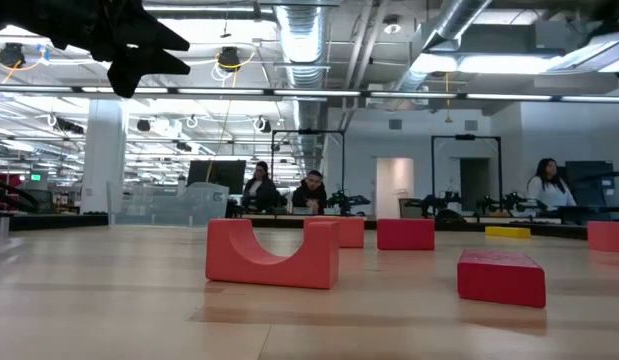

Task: Sort & place blocks by color
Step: Put the top red block into the gray bin

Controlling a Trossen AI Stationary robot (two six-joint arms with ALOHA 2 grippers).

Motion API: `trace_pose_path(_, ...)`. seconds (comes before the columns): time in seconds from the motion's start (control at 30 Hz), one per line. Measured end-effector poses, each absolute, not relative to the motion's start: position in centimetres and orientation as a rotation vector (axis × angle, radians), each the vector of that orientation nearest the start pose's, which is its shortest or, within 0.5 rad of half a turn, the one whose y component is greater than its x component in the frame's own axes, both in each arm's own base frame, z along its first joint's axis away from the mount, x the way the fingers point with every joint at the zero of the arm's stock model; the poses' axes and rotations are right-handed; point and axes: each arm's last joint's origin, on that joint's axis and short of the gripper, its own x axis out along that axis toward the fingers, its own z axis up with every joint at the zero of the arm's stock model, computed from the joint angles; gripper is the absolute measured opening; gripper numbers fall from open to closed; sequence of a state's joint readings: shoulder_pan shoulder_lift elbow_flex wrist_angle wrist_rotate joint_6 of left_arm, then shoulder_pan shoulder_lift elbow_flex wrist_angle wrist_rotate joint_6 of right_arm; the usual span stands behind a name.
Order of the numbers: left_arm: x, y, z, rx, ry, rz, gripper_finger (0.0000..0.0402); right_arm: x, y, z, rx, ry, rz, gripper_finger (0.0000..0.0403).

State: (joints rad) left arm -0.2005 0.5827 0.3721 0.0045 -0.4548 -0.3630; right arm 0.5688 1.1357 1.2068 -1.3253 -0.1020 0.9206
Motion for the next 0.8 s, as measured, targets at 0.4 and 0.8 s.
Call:
trace_pose_path(0.4,14.3,-1.6,23.7,-0.317,0.141,0.285,0.0194,17.3,19.7,26.8,0.42,1.623,0.026,0.011)
trace_pose_path(0.8,14.3,-1.7,23.8,-0.343,0.141,0.263,0.0194,20.7,23.1,18.1,0.231,1.819,0.007,0.019)
